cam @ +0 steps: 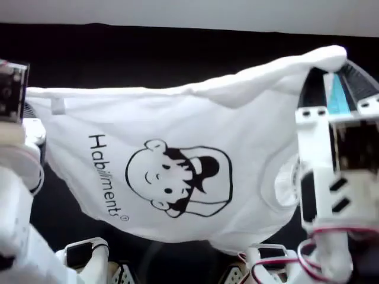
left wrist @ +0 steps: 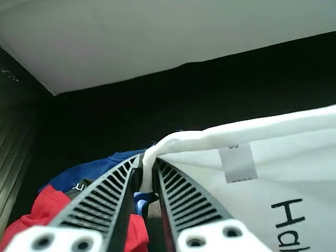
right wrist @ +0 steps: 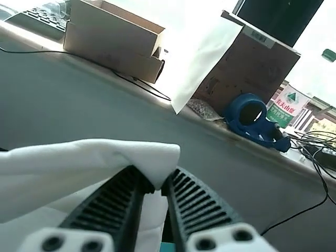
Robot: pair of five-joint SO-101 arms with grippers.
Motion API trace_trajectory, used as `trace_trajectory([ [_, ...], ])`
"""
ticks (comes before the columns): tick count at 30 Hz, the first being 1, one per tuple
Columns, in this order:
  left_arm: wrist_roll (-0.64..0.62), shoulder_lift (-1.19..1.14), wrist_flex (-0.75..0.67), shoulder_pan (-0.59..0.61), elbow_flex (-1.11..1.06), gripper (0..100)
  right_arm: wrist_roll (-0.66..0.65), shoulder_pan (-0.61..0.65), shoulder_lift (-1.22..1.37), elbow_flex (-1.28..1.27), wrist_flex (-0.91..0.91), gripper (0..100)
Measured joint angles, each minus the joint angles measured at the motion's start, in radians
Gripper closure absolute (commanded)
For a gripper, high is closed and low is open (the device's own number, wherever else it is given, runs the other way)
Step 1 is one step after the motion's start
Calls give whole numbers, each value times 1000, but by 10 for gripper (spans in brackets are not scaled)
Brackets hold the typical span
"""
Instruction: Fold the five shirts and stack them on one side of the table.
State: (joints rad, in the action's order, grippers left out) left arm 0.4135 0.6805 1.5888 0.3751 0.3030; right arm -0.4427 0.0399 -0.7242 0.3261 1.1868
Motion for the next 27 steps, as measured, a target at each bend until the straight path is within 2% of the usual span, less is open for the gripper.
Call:
trace_trajectory([
  [9,-2,-184,-219,0,-341,990,0,12,238,-321,-204,993],
  [15,-5,-387,-410,-14,-376,991,0,35,400,-419,-410,993],
  [21,-5,-654,-448,-44,-132,991,0,35,555,-379,-485,993],
  [27,-5,-947,-334,-57,256,991,0,35,652,-292,-486,993],
])
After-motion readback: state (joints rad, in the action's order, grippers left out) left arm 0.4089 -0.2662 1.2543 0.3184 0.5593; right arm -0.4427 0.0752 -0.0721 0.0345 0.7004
